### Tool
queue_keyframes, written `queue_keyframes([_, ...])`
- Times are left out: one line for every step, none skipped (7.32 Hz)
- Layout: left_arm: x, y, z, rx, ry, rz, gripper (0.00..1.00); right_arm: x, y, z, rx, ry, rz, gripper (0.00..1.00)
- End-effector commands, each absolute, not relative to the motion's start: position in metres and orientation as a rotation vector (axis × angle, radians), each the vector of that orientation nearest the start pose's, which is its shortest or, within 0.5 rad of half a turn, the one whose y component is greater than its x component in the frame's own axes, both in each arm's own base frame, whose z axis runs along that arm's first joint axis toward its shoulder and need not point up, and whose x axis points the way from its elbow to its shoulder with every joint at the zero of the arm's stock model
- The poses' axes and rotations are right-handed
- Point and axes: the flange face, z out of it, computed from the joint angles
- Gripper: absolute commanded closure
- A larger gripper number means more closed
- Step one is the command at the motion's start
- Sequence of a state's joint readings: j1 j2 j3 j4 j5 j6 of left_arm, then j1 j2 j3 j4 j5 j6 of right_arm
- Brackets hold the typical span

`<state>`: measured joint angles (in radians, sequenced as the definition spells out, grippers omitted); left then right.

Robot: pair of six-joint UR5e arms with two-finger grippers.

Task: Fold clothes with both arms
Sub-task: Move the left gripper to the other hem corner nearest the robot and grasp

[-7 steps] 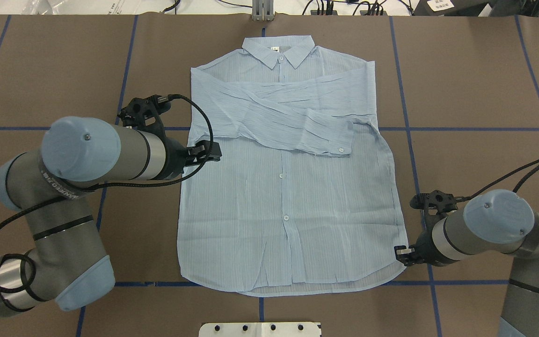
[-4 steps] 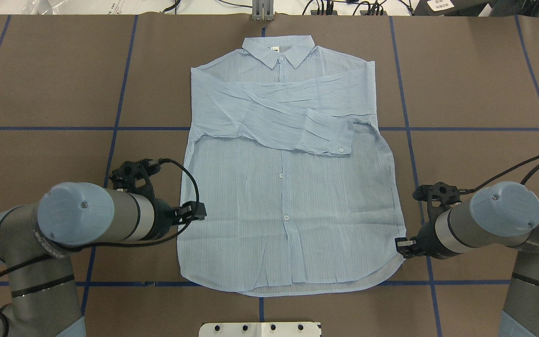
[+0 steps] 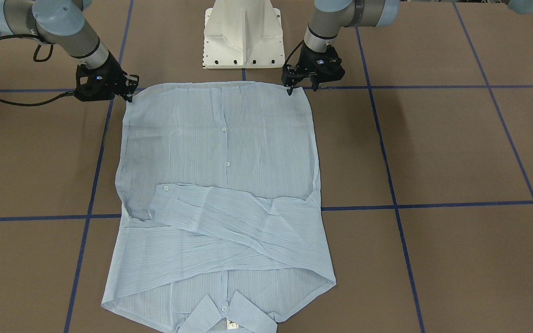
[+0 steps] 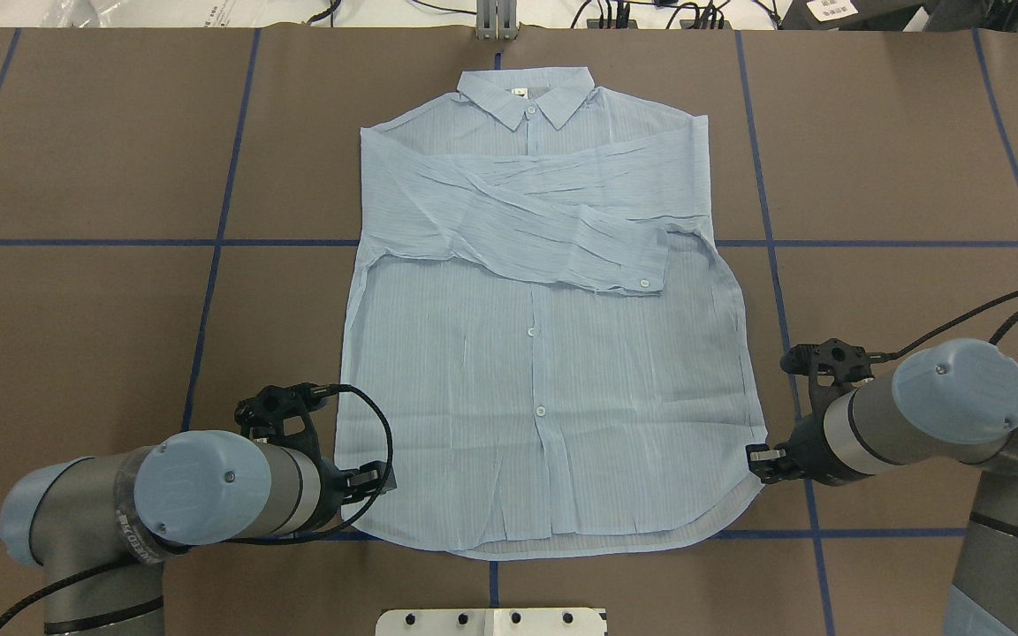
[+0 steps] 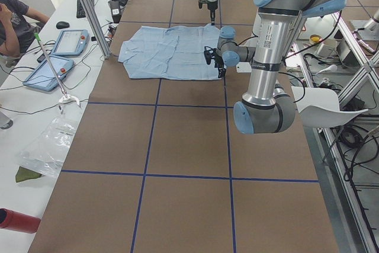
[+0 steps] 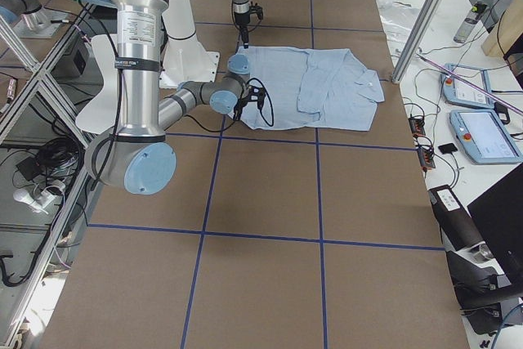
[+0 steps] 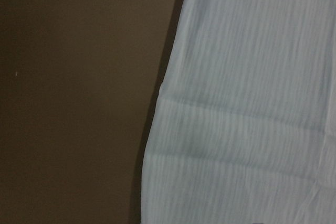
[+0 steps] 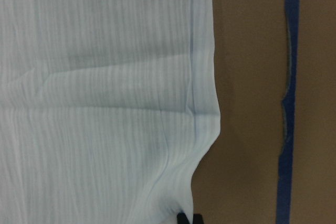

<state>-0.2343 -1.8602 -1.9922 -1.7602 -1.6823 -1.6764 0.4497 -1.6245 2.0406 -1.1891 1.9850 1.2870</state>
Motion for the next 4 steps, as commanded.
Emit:
queue_keyframes([0.5205, -0.2396, 0.3014, -0.055, 0.888, -0.252, 0.27, -0.3812, -0.2912, 0.4202, -0.082, -0.874, -0.004, 1.00])
queue_keyframes([0.5219, -0.2401, 0.3025, -0.053, 0.885, -0.253, 0.33, -0.3803, -0.2924, 0.4204, -0.081, -0.873, -0.001, 1.00])
queue_keyframes([0.5235, -0.2387, 0.3041, -0.054, 0.880, -0.249, 0.36, -0.3794, -0.2936, 0.4204, -0.080, -0.873, 0.002, 1.00])
queue_keyframes([0.5245, -0.2369, 0.3041, -0.048, 0.880, -0.242, 0.37, -0.3789, -0.2939, 0.4219, -0.082, -0.871, 0.004, 1.00])
